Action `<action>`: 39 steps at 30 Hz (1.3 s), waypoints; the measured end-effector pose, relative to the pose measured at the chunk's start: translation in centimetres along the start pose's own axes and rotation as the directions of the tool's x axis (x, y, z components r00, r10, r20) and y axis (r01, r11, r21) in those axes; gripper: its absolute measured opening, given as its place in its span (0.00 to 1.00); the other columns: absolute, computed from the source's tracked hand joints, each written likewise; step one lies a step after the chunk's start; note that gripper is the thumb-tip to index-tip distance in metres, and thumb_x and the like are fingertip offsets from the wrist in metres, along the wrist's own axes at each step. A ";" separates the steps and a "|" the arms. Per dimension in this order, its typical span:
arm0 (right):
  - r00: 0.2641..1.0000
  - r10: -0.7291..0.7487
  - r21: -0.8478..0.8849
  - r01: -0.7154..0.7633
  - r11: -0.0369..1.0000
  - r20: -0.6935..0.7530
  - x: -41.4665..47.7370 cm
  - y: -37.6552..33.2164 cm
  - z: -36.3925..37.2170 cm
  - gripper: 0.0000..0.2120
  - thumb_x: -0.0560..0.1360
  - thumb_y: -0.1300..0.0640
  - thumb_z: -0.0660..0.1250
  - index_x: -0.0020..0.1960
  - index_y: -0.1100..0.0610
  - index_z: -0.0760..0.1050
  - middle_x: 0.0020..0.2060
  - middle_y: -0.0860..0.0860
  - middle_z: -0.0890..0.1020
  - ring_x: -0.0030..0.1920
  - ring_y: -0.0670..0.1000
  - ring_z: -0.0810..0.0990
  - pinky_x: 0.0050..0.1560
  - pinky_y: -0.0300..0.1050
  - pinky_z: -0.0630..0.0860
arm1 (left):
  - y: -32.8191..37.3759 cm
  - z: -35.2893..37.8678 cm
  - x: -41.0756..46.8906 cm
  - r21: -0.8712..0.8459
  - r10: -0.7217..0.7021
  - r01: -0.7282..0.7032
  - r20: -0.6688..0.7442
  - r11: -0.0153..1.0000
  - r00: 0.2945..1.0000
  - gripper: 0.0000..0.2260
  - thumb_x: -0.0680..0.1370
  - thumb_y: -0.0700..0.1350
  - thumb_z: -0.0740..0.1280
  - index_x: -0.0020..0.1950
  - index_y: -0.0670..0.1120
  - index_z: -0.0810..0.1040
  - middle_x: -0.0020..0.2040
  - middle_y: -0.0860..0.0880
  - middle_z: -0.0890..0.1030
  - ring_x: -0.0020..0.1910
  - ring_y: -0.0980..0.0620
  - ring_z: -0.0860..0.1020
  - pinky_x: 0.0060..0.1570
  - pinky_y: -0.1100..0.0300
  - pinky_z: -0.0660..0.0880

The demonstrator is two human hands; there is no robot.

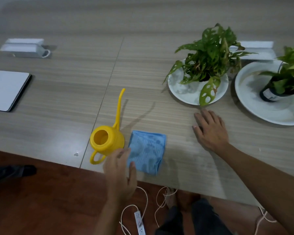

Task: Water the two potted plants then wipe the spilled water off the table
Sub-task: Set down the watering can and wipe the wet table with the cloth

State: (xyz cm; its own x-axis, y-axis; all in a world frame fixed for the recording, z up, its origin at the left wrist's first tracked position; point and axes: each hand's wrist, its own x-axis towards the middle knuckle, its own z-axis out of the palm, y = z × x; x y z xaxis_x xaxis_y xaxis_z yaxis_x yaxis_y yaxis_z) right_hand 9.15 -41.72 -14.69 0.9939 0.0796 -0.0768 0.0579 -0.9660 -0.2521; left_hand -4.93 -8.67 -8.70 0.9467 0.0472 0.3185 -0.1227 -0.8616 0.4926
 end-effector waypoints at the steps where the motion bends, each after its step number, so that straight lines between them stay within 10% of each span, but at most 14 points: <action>1: 1.000 0.014 -0.013 -0.013 1.000 0.026 0.0 0.6 0.1 0.24 0.80 0.42 0.52 0.75 0.47 0.61 0.76 0.51 0.61 0.76 0.56 0.55 0.74 0.59 0.54 | 0.6 1.7 0.7 0.004 0.077 -0.078 0.105 0.997 0.991 0.19 0.80 0.48 0.61 0.70 0.44 0.75 0.66 0.40 0.75 0.66 0.41 0.72 0.65 0.49 0.66; 7: 0.994 0.034 -0.070 -0.027 0.997 0.104 -0.3 2.3 1.2 0.28 0.80 0.37 0.42 0.79 0.41 0.50 0.80 0.47 0.50 0.79 0.53 0.46 0.76 0.57 0.46 | -2.3 9.9 3.3 0.265 0.089 -0.238 0.474 0.935 0.876 0.27 0.82 0.61 0.52 0.80 0.56 0.61 0.82 0.48 0.55 0.81 0.40 0.49 0.74 0.37 0.56; 21: 0.994 0.096 0.007 -0.096 0.995 0.051 -0.6 5.0 0.8 0.28 0.81 0.38 0.46 0.79 0.44 0.53 0.80 0.47 0.52 0.79 0.52 0.47 0.75 0.55 0.50 | 2.7 12.6 0.8 0.420 -0.176 0.035 0.302 0.907 0.937 0.28 0.81 0.61 0.55 0.81 0.56 0.58 0.82 0.46 0.55 0.80 0.37 0.50 0.72 0.32 0.57; 28: 0.994 0.095 -0.058 -0.092 0.994 0.051 -0.9 5.9 1.0 0.28 0.80 0.37 0.44 0.79 0.42 0.49 0.80 0.47 0.50 0.79 0.53 0.46 0.77 0.56 0.47 | 7.0 17.0 5.2 0.290 0.068 -0.228 0.472 0.929 0.879 0.27 0.81 0.63 0.53 0.80 0.61 0.56 0.82 0.49 0.54 0.81 0.40 0.50 0.74 0.34 0.54; 33: 0.994 0.090 -0.058 -0.087 0.995 0.063 -1.1 5.9 0.9 0.28 0.81 0.37 0.45 0.79 0.42 0.48 0.80 0.47 0.50 0.79 0.53 0.45 0.77 0.57 0.44 | 2.6 13.1 2.5 0.430 -0.186 0.063 0.251 0.900 0.950 0.27 0.83 0.62 0.49 0.80 0.56 0.59 0.82 0.45 0.57 0.80 0.37 0.53 0.72 0.33 0.57; 39: 0.996 0.081 -0.058 -0.079 0.995 0.033 -0.9 6.1 1.1 0.28 0.80 0.38 0.45 0.79 0.43 0.51 0.80 0.48 0.53 0.79 0.55 0.48 0.76 0.59 0.48 | 10.4 17.4 2.5 0.233 0.093 -0.231 0.484 0.945 0.870 0.26 0.82 0.63 0.52 0.80 0.60 0.57 0.83 0.49 0.54 0.81 0.40 0.48 0.76 0.36 0.51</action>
State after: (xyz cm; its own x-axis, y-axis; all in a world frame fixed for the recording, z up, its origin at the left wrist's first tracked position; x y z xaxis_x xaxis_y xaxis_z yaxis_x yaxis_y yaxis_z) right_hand 8.48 -47.47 -17.19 0.9917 0.0093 -0.1283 -0.0152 -0.9820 -0.1885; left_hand 1.36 -26.31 -16.91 0.9565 -0.2835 -0.0686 -0.2648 -0.9427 0.2031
